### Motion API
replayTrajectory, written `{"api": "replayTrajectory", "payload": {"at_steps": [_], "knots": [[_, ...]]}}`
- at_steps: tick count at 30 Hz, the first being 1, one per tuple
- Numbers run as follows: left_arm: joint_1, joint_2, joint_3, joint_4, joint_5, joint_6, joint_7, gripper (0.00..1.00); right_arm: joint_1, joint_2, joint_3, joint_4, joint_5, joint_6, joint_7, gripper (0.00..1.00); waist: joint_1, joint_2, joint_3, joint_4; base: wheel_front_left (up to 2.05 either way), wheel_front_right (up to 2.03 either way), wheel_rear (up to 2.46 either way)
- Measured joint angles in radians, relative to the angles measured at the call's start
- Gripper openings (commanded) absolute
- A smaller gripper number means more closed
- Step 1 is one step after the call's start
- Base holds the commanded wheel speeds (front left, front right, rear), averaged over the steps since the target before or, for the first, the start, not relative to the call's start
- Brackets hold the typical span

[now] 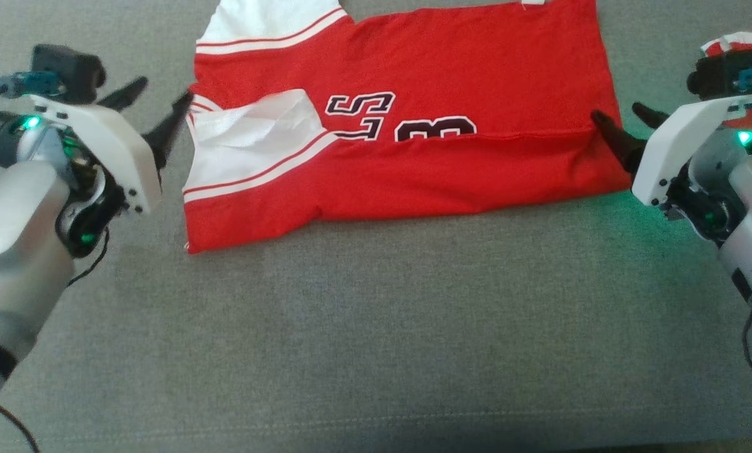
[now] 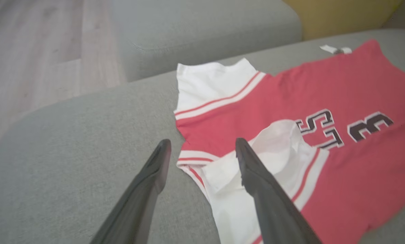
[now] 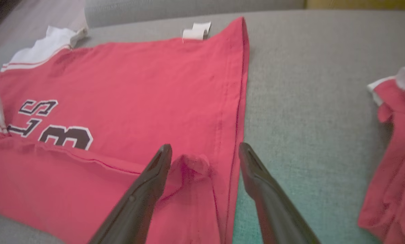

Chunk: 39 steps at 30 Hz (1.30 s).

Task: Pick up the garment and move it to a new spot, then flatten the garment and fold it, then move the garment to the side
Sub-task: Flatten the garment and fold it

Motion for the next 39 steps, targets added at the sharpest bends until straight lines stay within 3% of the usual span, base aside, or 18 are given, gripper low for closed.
{"api": "replayTrajectory", "payload": {"at_steps": [5, 8, 10, 11, 12, 13, 16, 19, 23, 26, 29, 33, 39], "knots": [[0.000, -0.073, 0.109, 0.068, -0.036, 0.084, -0.182, 1.00, 0.004, 0.007, -0.028, 0.009, -0.019, 0.000, -0.200, 1.00, 0.0000, 0.0000, -0.032, 0.002, 0.00, 0.00, 0.00], [0.007, -0.103, 0.198, 0.052, -0.042, 0.122, -0.210, 1.00, 0.019, 0.017, -0.049, -0.010, -0.025, 0.000, -0.335, 1.00, -0.0001, 0.0000, -0.058, 0.005, 0.00, 0.00, 0.00], [0.040, -0.110, 0.321, -0.032, -0.017, 0.151, -0.211, 1.00, 0.040, 0.026, -0.070, -0.029, -0.038, 0.000, -0.430, 1.00, -0.0001, 0.0000, -0.077, 0.008, 0.00, 0.00, 0.00], [0.040, -0.110, 0.321, -0.032, -0.017, 0.151, -0.211, 1.00, 0.040, 0.026, -0.070, -0.029, -0.038, 0.000, -0.430, 1.00, -0.0001, 0.0000, -0.077, 0.008, 0.00, 0.00, 0.00], [0.067, -0.113, 0.383, -0.085, 0.016, 0.160, -0.211, 1.00, 0.056, 0.027, -0.081, -0.042, -0.048, 0.000, -0.456, 1.00, -0.0001, 0.0000, -0.086, 0.009, 0.00, 0.00, 0.00], [0.150, -0.136, 0.507, -0.193, 0.083, 0.181, -0.218, 1.00, 0.095, 0.031, -0.125, -0.070, -0.083, 0.000, -0.480, 1.00, -0.0001, 0.0000, -0.106, 0.011, 0.00, 0.00, 0.00], [0.335, -0.199, 0.641, -0.328, 0.177, 0.192, -0.218, 1.00, 0.178, 0.051, -0.297, -0.181, -0.168, 0.000, -0.483, 1.00, -0.0001, 0.0000, -0.138, 0.013, 0.00, 0.00, 0.00], [0.517, -0.276, 0.761, -0.424, 0.247, 0.193, -0.218, 1.00, 0.289, 0.096, -0.481, -0.327, -0.327, 0.000, -0.485, 1.00, -0.0001, 0.0000, -0.166, 0.014, 0.00, 0.00, 0.00], [0.659, -0.368, 0.879, -0.547, 0.375, 0.174, -0.218, 1.00, 0.506, 0.212, -0.645, -0.450, -0.468, 0.000, -0.489, 1.00, -0.0001, 0.0000, -0.198, 0.017, 0.00, 0.00, 0.00], [0.739, -0.423, 0.912, -0.625, 0.510, 0.147, -0.218, 1.00, 0.642, 0.272, -0.676, -0.516, -0.569, 0.000, -0.489, 1.00, -0.0001, 0.0001, -0.212, 0.016, 0.00, 0.00, 0.00], [0.827, -0.469, 0.932, -0.647, 0.577, 0.125, -0.218, 1.00, 0.703, 0.333, -0.730, -0.563, -0.613, 0.000, -0.489, 1.00, -0.0001, 0.0000, -0.217, 0.012, 0.00, 0.00, 0.00], [0.916, -0.485, 0.935, -0.617, 0.603, 0.104, -0.218, 1.00, 0.742, 0.372, -0.756, -0.611, -0.664, 0.000, -0.489, 1.00, -0.0001, 0.0001, -0.208, 0.009, 0.00, 0.00, 0.00], [0.901, -0.487, 0.926, -0.549, 0.619, 0.086, -0.218, 1.00, 0.759, 0.382, -0.774, -0.633, -0.685, 0.000, -0.489, 1.00, -0.0001, 0.0000, -0.185, 0.008, 0.00, 0.00, 0.00]]}}
